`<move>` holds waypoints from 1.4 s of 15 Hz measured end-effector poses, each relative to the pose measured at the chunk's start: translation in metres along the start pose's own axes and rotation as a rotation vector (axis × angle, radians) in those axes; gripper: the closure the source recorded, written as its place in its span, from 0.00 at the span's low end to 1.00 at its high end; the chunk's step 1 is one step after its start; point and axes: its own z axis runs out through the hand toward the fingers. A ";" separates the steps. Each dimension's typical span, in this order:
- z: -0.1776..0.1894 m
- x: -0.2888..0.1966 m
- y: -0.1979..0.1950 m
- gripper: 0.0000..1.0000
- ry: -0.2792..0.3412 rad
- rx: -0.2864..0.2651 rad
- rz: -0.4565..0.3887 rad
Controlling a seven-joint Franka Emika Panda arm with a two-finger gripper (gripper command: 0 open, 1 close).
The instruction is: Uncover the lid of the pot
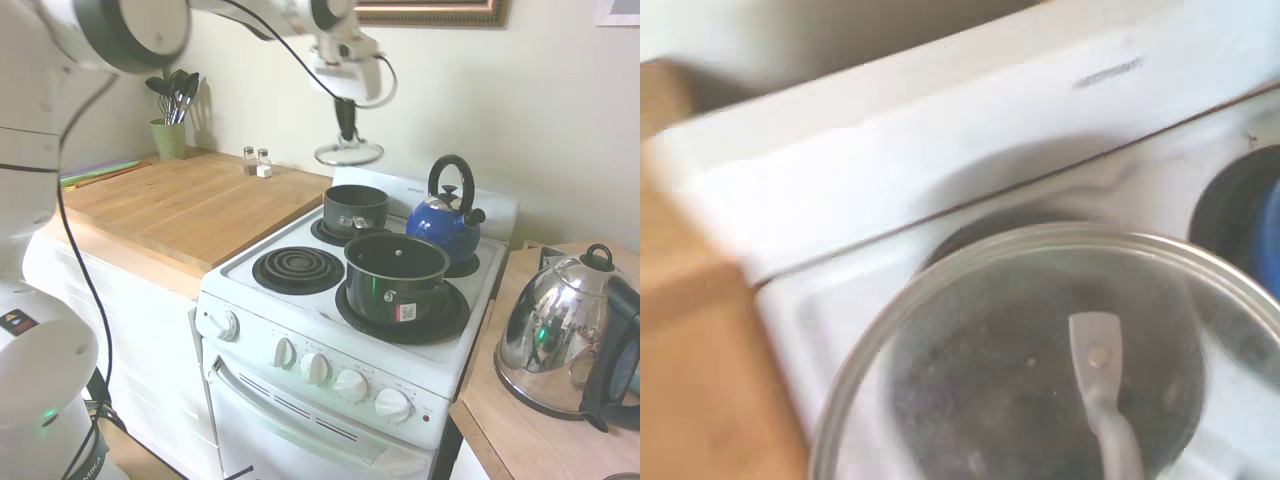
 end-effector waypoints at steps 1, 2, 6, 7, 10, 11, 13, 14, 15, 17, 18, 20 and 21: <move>-0.014 -0.043 -0.007 1.00 0.026 -0.012 -0.032; -0.022 -0.084 -0.014 1.00 0.048 -0.029 -0.063; -0.010 -0.205 -0.044 1.00 0.047 -0.121 -0.213; 0.005 -0.222 -0.053 1.00 0.035 -0.149 -0.244; 0.066 -0.241 -0.075 1.00 -0.027 -0.250 -0.289; 0.085 -0.238 -0.080 1.00 -0.063 -0.287 -0.292; 0.106 -0.229 -0.087 1.00 -0.126 -0.339 -0.298; 0.111 -0.226 -0.089 1.00 -0.149 -0.357 -0.302; 0.113 -0.225 -0.090 1.00 -0.177 -0.375 -0.311; 0.119 -0.225 -0.093 1.00 -0.226 -0.404 -0.329; 0.124 -0.225 -0.094 1.00 -0.245 -0.414 -0.334; 0.139 -0.222 -0.095 1.00 -0.285 -0.430 -0.336; 0.146 -0.220 -0.096 1.00 -0.296 -0.438 -0.334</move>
